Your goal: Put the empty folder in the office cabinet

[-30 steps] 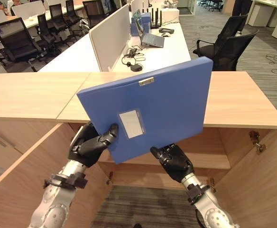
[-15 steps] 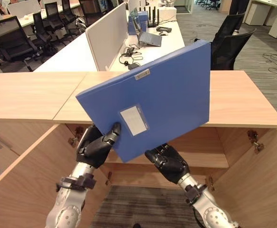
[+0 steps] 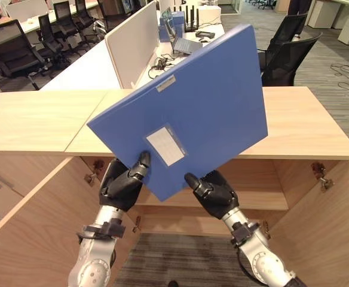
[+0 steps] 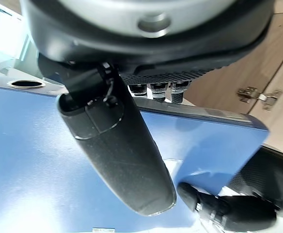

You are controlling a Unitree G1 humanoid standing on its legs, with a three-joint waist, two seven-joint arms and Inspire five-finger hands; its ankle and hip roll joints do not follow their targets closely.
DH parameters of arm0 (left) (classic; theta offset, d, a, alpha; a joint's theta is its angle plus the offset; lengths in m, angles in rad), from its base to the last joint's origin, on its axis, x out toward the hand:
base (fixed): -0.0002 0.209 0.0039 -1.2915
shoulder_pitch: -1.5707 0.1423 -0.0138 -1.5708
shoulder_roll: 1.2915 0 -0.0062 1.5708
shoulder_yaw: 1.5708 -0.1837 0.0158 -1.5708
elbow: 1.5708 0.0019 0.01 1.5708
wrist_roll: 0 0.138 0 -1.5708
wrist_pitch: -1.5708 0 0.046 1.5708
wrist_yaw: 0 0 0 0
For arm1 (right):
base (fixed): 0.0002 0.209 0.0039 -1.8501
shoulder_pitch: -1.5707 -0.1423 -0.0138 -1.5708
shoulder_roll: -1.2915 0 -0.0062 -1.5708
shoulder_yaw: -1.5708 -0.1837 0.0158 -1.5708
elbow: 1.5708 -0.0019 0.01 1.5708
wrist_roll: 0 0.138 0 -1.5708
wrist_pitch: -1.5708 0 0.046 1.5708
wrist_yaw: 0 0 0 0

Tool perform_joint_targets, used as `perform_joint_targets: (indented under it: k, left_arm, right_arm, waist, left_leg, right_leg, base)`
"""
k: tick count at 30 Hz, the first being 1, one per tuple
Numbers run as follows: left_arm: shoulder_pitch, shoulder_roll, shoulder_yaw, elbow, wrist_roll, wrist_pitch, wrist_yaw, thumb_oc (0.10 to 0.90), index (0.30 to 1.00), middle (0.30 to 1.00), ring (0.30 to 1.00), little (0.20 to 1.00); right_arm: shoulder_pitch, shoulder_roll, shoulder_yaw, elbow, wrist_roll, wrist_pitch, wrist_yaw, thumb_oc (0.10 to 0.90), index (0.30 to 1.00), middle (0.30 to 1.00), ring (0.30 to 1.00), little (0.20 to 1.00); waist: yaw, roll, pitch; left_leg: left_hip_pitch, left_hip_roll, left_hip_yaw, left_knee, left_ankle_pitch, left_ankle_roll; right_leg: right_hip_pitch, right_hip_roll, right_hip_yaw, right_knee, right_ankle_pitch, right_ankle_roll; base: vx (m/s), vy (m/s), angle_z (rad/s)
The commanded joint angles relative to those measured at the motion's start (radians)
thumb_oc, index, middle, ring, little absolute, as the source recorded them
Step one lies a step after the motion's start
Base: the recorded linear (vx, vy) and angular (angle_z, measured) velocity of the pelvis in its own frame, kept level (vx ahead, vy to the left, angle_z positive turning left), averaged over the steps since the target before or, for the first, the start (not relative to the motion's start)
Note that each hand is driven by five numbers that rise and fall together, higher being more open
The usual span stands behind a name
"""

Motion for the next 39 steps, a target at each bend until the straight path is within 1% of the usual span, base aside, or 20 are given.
perform_joint_targets:
  k: [1, 4, 6, 10, 23, 26, 28, 29, 30, 37, 39]
  left_arm:
    - [-0.087, 0.035, 0.04, -0.025, 0.004, -0.065, -0.029, 0.4, 0.3, 0.3, 0.3, 0.3]
    - [-0.075, 0.037, 0.041, -0.017, 0.003, -0.055, -0.036, 0.4, 0.3, 0.3, 0.3, 0.3]
    - [-0.055, 0.045, 0.045, 0.002, 0.004, -0.039, -0.05, 0.4, 0.3, 0.3, 0.3, 0.3]
    - [-0.034, 0.051, 0.054, 0.021, 0.005, -0.023, -0.062, 0.4, 0.3, 0.3, 0.3, 0.3]
    - [-0.038, 0.06, 0.006, 0.009, 0.031, -0.003, -0.081, 0.4, 0.3, 0.3, 0.3, 0.3]
    - [-0.052, 0.056, -0.003, 0.007, 0.035, -0.007, -0.078, 0.4, 0.3, 0.3, 0.3, 0.3]
    - [-0.072, 0.051, -0.012, -0.003, 0.041, -0.014, -0.073, 0.4, 0.3, 0.3, 0.3, 0.3]
    - [-0.089, 0.05, -0.017, -0.011, 0.043, -0.019, -0.07, 0.4, 0.3, 0.3, 0.3, 0.3]
    - [-0.089, 0.05, -0.017, -0.011, 0.043, -0.019, -0.07, 0.4, 0.3, 0.3, 0.3, 0.3]
    - [-0.128, 0.052, -0.021, -0.024, 0.061, -0.034, -0.061, 0.4, 0.3, 0.3, 0.3, 0.3]
    - [-0.134, 0.048, -0.018, -0.021, 0.061, -0.036, -0.054, 0.4, 0.3, 0.3, 0.3, 0.3]
  right_arm:
    - [-0.173, 0.12, -0.114, -0.18, 0.043, -0.138, 0.041, 0.8, 0.9, 0.9, 0.9, 0.9]
    - [-0.182, 0.128, -0.13, -0.18, 0.046, -0.15, 0.033, 0.8, 0.9, 0.9, 0.9, 0.9]
    - [-0.195, 0.139, -0.16, -0.173, 0.056, -0.17, 0.017, 0.8, 0.9, 0.9, 0.9, 0.9]
    - [-0.208, 0.154, -0.183, -0.165, 0.063, -0.184, 0.003, 0.8, 0.9, 0.9, 0.9, 0.9]
    - [-0.235, 0.176, -0.153, -0.121, 0.065, -0.176, -0.019, 0.8, 0.9, 0.9, 0.9, 0.9]
    - [-0.231, 0.178, -0.141, -0.11, 0.065, -0.168, -0.022, 0.8, 0.9, 0.9, 0.9, 0.9]
    - [-0.215, 0.176, -0.109, -0.1, 0.069, -0.149, -0.02, 0.8, 0.9, 0.9, 0.9, 0.9]
    - [-0.204, 0.169, -0.081, -0.092, 0.068, -0.128, -0.016, 0.8, 0.9, 0.9, 0.9, 0.9]
    - [-0.204, 0.169, -0.081, -0.092, 0.068, -0.128, -0.016, 0.8, 0.9, 0.9, 0.9, 0.9]
    - [-0.153, 0.129, -0.013, -0.076, 0.046, -0.06, 0.002, 0.8, 0.9, 0.9, 0.9, 0.9]
    - [-0.146, 0.125, -0.002, -0.074, 0.049, -0.05, 0.002, 0.8, 0.9, 0.9, 0.9, 0.9]
  waist:
    - [0.0, -0.022, -0.024]
    - [0.002, -0.02, -0.024]
    - [0.006, -0.018, -0.026]
    - [0.01, -0.017, -0.026]
    - [0.013, -0.017, -0.027]
    - [0.013, -0.019, -0.027]
    - [0.011, -0.02, -0.026]
    - [0.009, -0.021, -0.026]
    - [0.009, -0.021, -0.026]
    - [0.004, -0.025, -0.023]
    - [0.003, -0.026, -0.022]
  left_leg:
    - [0.071, 0.046, 0.002, -0.002, -0.119, -0.038]
    - [0.071, 0.045, 0.0, -0.002, -0.118, -0.037]
    - [0.072, 0.045, -0.002, -0.002, -0.12, -0.037]
    - [0.075, 0.044, -0.002, -0.002, -0.122, -0.036]
    - [0.074, 0.041, -0.005, -0.002, -0.121, -0.034]
    - [0.073, 0.04, -0.006, -0.002, -0.122, -0.033]
    - [0.072, 0.039, -0.008, -0.002, -0.122, -0.034]
    - [0.072, 0.039, -0.009, -0.002, -0.121, -0.035]
    - [0.072, 0.039, -0.009, -0.002, -0.121, -0.035]
    - [0.07, 0.04, -0.011, -0.002, -0.121, -0.037]
    - [0.068, 0.04, -0.011, -0.002, -0.12, -0.037]
  right_leg:
    - [0.032, -0.065, -0.04, 0.007, -0.068, 0.054]
    - [0.031, -0.064, -0.039, 0.007, -0.068, 0.053]
    - [0.033, -0.066, -0.039, 0.007, -0.068, 0.054]
    - [0.034, -0.065, -0.038, 0.007, -0.068, 0.054]
    - [0.035, -0.065, -0.039, 0.007, -0.067, 0.052]
    - [0.035, -0.065, -0.041, 0.007, -0.067, 0.052]
    - [0.037, -0.065, -0.044, 0.007, -0.068, 0.051]
    - [0.036, -0.065, -0.044, 0.007, -0.068, 0.051]
    - [0.036, -0.065, -0.044, 0.007, -0.068, 0.051]
    - [0.036, -0.064, -0.046, 0.007, -0.068, 0.05]
    - [0.034, -0.064, -0.047, 0.007, -0.068, 0.049]
  base:
    - [0.0, 0.0, 0.0]
    - [0.0, 0.0, 0.0]
    - [0.0, 0.0, 0.0]
    - [0.0, 0.0, 0.0]
    - [0.0, 0.0, 0.0]
    - [0.0, 0.0, 0.0]
    - [0.0, 0.0, 0.0]
    - [0.0, 0.0, 0.0]
    - [0.0, 0.0, 0.0]
    - [0.0, 0.0, 0.0]
    - [0.0, -0.002, 0.04]
